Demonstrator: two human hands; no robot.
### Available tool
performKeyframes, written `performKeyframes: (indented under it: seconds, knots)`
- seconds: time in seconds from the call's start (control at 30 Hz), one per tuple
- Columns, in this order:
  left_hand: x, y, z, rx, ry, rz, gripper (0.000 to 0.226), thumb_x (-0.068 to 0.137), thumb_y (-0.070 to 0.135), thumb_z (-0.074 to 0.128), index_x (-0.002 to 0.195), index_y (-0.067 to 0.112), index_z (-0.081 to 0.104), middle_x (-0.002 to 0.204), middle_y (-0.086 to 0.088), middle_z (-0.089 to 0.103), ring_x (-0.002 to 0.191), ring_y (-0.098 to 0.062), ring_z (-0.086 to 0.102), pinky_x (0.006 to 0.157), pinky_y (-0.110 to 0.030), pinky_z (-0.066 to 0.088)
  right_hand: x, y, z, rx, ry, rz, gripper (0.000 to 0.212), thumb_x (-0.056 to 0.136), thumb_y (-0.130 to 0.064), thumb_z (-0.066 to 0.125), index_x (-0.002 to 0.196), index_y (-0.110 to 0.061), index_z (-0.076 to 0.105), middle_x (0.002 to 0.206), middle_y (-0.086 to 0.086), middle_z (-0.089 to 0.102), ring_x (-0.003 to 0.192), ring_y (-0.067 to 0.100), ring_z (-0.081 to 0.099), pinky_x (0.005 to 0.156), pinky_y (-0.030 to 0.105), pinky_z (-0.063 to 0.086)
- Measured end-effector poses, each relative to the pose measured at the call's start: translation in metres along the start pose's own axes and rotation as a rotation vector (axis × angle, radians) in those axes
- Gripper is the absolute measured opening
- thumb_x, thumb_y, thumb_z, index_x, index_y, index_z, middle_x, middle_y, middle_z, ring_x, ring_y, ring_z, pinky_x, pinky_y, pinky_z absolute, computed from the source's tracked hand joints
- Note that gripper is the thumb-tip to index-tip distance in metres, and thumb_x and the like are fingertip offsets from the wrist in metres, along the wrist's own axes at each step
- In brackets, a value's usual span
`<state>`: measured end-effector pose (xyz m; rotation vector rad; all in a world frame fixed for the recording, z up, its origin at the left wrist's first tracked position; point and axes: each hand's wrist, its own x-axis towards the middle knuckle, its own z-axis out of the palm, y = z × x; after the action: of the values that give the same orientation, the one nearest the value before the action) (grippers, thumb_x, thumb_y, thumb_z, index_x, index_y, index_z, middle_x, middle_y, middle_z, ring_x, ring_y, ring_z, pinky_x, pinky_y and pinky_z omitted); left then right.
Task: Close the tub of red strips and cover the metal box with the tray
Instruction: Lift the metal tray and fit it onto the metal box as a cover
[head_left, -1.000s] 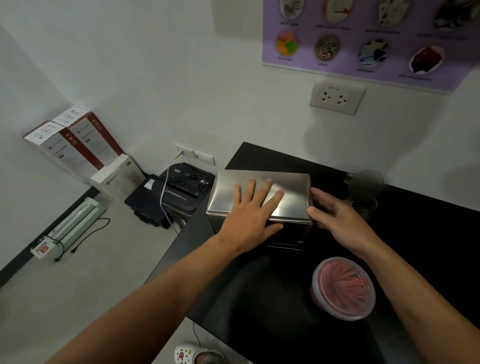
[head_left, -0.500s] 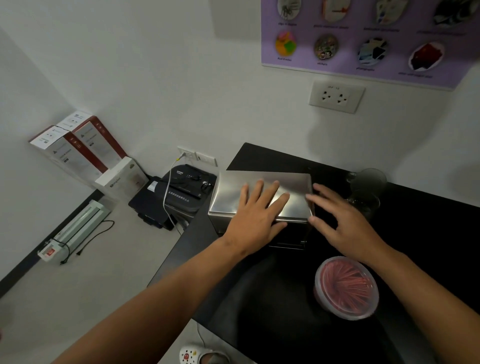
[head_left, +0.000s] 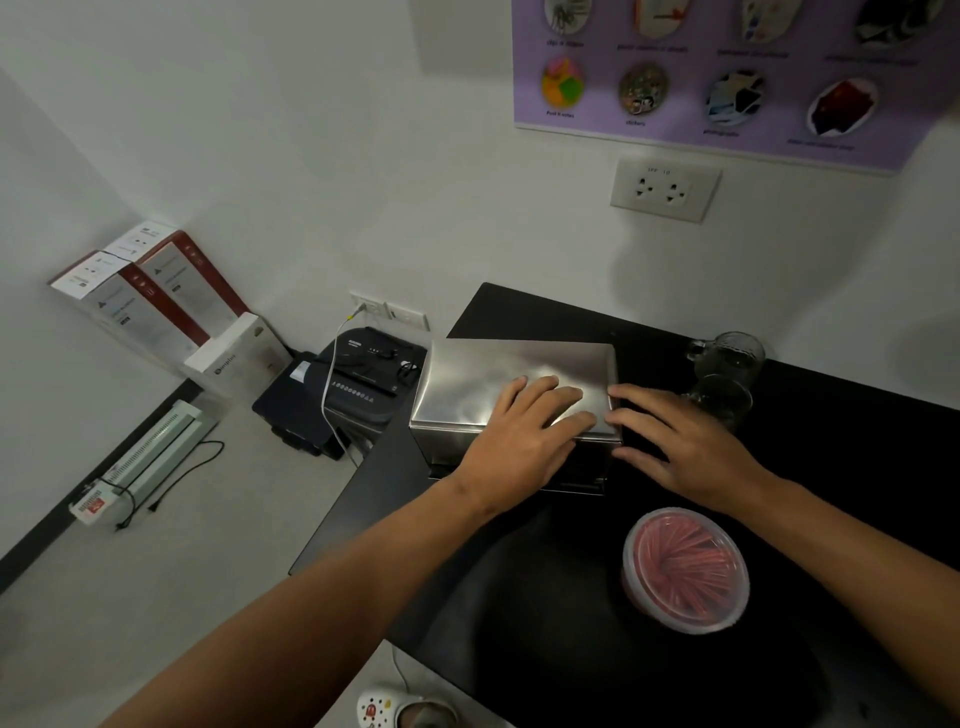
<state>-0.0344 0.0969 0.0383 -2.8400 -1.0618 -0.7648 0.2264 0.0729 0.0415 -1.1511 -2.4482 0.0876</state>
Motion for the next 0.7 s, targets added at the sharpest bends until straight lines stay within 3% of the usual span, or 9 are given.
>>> performKeyframes:
  seconds: [0.17,0.27,0.37,0.5,0.6,0.7]
  knots:
    - [-0.001,0.001,0.000,0.001,-0.009,-0.007,0.033,0.095,0.015,0.075,0.128,0.014,0.073,0.137,-0.015,0.068,0.135,-0.039,0.059,0.115,-0.061,0.042,-0.001,-0.005,0.001,0.033,-0.019,0.059,0.045,0.096,-0.032,0.065,0.129,-0.001,0.070,0.146,0.022,0.062,0.116,0.036,0.073,0.093,0.044,0.063]
    - [0.001,0.001,-0.004,-0.039,-0.014,-0.012,0.031,0.094,0.016,0.077,0.125,0.012,0.075,0.135,-0.015,0.069,0.134,-0.039,0.060,0.114,-0.059,0.044,0.005,-0.006,-0.006,0.074,-0.019,0.090,0.044,0.096,-0.037,0.065,0.125,-0.005,0.074,0.142,0.017,0.065,0.119,0.032,0.070,0.097,0.047,0.060]
    - [0.005,-0.009,-0.012,-0.104,-0.006,-0.011,0.027,0.095,0.019,0.075,0.119,0.007,0.075,0.129,-0.018,0.070,0.127,-0.040,0.063,0.109,-0.054,0.047,0.013,-0.007,-0.011,0.152,0.011,0.211,0.049,0.096,-0.045,0.064,0.128,-0.009,0.072,0.146,0.012,0.061,0.132,0.028,0.059,0.107,0.042,0.051]
    - [0.015,-0.032,-0.024,-0.080,0.032,-0.143,0.025,0.096,0.015,0.072,0.119,0.004,0.075,0.125,-0.020,0.070,0.119,-0.040,0.064,0.104,-0.051,0.047,0.031,-0.007,-0.005,0.245,-0.003,0.317,0.053,0.100,-0.041,0.068,0.145,-0.015,0.062,0.161,0.003,0.047,0.149,0.011,0.034,0.120,0.036,0.031]
    - [0.014,-0.056,-0.035,-0.017,-0.001,-0.226,0.028,0.102,0.022,0.066,0.125,0.007,0.072,0.131,-0.019,0.068,0.127,-0.039,0.060,0.110,-0.050,0.043,0.055,-0.009,-0.001,0.255,-0.079,0.362,0.059,0.103,-0.045,0.062,0.154,-0.016,0.053,0.169,0.000,0.038,0.161,0.018,0.020,0.126,0.035,0.017]
    - [0.007,-0.067,-0.035,0.015,-0.055,-0.257,0.039,0.105,0.035,0.053,0.132,0.012,0.068,0.136,-0.014,0.066,0.129,-0.032,0.059,0.113,-0.045,0.039,0.073,-0.010,0.005,0.203,-0.153,0.380,0.060,0.103,-0.048,0.061,0.153,-0.016,0.052,0.168,0.002,0.039,0.162,0.027,0.019,0.123,0.033,0.013]
